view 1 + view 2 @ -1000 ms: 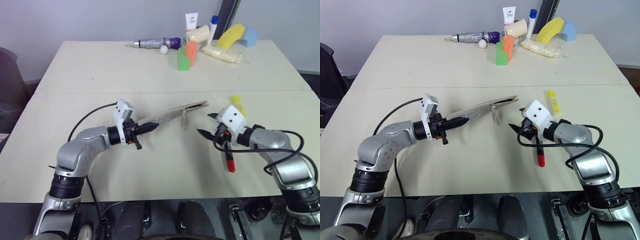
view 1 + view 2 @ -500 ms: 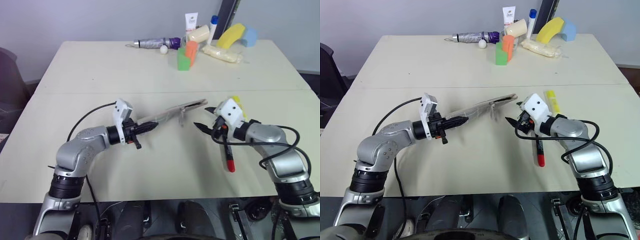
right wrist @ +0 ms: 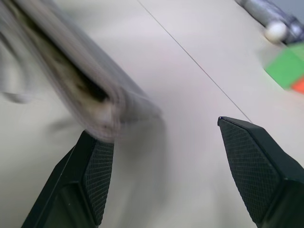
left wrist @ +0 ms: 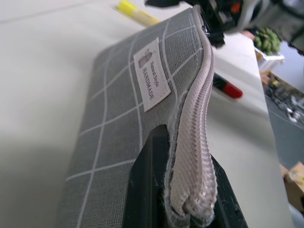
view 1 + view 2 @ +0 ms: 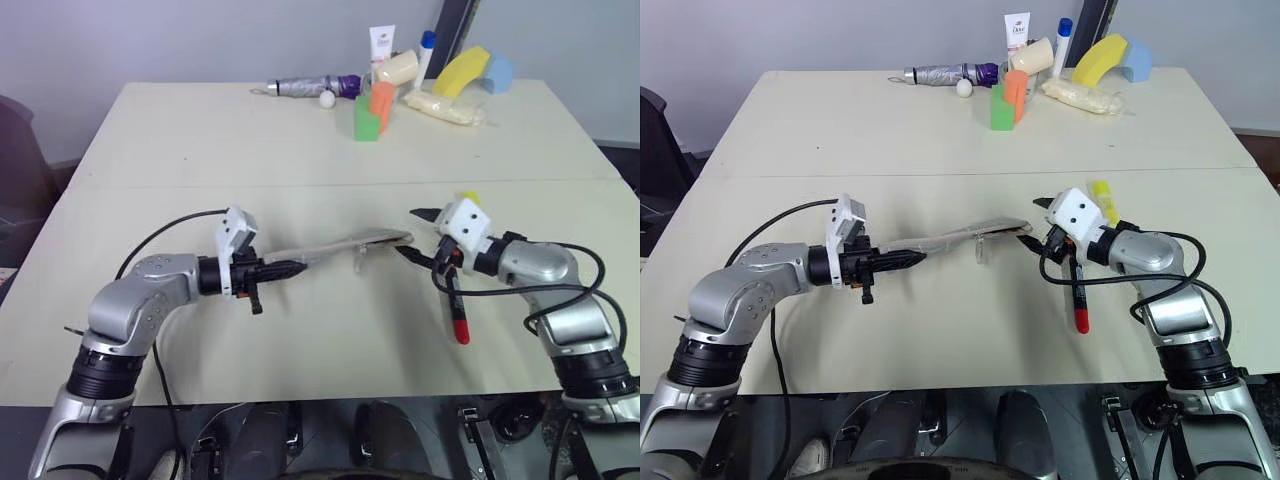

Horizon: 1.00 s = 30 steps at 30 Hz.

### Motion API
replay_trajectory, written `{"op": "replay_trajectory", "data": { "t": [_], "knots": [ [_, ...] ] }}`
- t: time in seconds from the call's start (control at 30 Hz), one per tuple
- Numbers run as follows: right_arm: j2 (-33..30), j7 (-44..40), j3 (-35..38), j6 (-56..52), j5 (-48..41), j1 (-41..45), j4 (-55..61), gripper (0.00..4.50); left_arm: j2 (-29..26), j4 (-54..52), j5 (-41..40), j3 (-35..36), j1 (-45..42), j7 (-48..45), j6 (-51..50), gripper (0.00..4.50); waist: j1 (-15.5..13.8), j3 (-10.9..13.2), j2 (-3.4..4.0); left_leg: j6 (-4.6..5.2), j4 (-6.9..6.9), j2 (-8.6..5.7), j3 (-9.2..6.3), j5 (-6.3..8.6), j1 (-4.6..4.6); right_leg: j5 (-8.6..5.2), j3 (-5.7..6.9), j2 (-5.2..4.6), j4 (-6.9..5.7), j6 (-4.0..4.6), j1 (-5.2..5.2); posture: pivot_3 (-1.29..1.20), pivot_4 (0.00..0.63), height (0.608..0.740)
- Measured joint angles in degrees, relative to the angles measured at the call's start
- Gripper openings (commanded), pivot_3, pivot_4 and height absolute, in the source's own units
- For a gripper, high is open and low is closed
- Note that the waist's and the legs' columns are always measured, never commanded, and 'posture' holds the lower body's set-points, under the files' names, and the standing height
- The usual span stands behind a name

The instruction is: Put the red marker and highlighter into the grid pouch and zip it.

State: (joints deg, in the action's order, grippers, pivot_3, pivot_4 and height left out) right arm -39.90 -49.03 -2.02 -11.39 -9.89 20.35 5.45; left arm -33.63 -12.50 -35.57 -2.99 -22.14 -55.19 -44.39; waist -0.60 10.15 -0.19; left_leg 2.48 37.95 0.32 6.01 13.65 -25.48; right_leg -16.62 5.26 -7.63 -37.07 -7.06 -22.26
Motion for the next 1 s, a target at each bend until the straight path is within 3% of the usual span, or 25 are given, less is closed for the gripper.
{"op": "replay_trajectory", "data": {
  "t": [0.03,0.13,0.27,0.3,0.33,0.37,0.53,0.77,0.97,1.0],
  "knots": [
    [0.00,-0.92,-0.59,0.84,0.13,0.01,0.09,3.53,-0.01,0.00,0.01,-0.15,-0.02,-0.01,0.04,0.00,0.00,0.00,0.00,0.00,0.00,0.00,0.00,0.00,0.00,0.00,0.00,0.00,0.00,0.00,0.00,0.00,0.150,0.740],
    [0.03,-2.46,-2.06,2.01,0.21,0.01,0.12,2.69,0.00,0.00,0.03,-0.29,-0.07,-0.01,0.14,0.00,0.02,0.00,0.00,0.00,0.00,0.00,0.00,0.00,0.00,0.00,0.00,0.00,0.00,0.00,-0.01,0.00,0.150,0.740],
    [0.26,-3.48,-2.15,1.71,-0.17,0.01,0.87,0.72,0.00,0.00,0.05,-0.32,-0.06,0.02,0.27,0.00,0.00,0.00,0.00,0.00,0.00,0.00,0.00,0.00,0.00,0.00,0.00,-0.01,0.00,0.00,0.00,0.00,0.150,0.740],
    [0.44,-3.63,-2.15,1.67,-0.35,0.01,1.05,0.12,0.01,0.00,0.05,-0.32,-0.06,0.02,0.32,0.32,0.00,0.00,0.00,0.00,0.00,0.00,-0.01,0.00,0.00,0.00,0.00,-0.01,0.00,0.00,0.00,0.00,0.150,0.740],
    [0.62,-3.72,-2.15,1.65,-0.42,0.01,1.13,0.00,0.02,0.00,0.03,-0.32,-0.06,0.02,0.32,0.68,0.00,0.00,0.00,0.00,0.00,0.00,-0.01,0.00,0.00,0.00,0.00,-0.01,0.00,0.00,-0.01,0.00,0.150,0.740],
    [0.67,-3.73,-2.15,1.62,-0.43,0.01,1.14,0.00,0.01,0.00,0.02,-0.32,-0.06,0.00,0.32,0.95,0.00,0.00,0.00,0.00,0.00,0.00,-0.01,0.00,0.00,0.00,0.00,-0.01,0.00,0.00,0.00,0.00,0.150,0.740],
    [1.10,-3.53,-2.14,1.59,-0.46,0.15,1.03,0.00,-0.19,-0.43,0.67,-0.27,0.58,0.18,1.88,3.37,0.05,0.00,0.00,-0.01,0.00,0.00,-0.01,0.00,0.00,0.00,0.00,-0.01,-0.01,0.00,-0.01,0.00,0.150,0.740],
    [1.68,-3.77,-1.79,0.36,-2.44,0.82,-0.10,0.00,-2.22,-1.29,5.50,-0.20,4.56,-0.62,11.50,3.37,-0.03,0.00,0.00,-0.03,0.00,0.00,-0.01,-0.01,0.01,0.00,0.00,-0.04,0.00,0.01,0.00,0.00,0.150,0.740],
    [1.70,-4.36,-1.79,0.36,-2.73,1.04,-0.78,0.00,-0.02,-0.39,6.32,0.58,4.24,0.23,15.84,3.37,-0.01,0.00,0.00,-0.03,0.00,0.02,-0.02,-0.01,0.01,0.00,0.00,-0.08,0.00,0.01,-0.01,0.00,0.150,0.740],
    [1.70,-4.42,-1.79,0.36,-2.73,1.04,-1.09,0.00,0.28,-0.18,6.26,0.71,4.05,0.32,16.15,3.13,0.02,0.00,0.00,-0.03,0.00,0.02,-0.02,-0.01,0.01,0.00,0.00,-0.07,0.00,0.01,-0.01,0.00,0.150,0.740]
  ]
}}
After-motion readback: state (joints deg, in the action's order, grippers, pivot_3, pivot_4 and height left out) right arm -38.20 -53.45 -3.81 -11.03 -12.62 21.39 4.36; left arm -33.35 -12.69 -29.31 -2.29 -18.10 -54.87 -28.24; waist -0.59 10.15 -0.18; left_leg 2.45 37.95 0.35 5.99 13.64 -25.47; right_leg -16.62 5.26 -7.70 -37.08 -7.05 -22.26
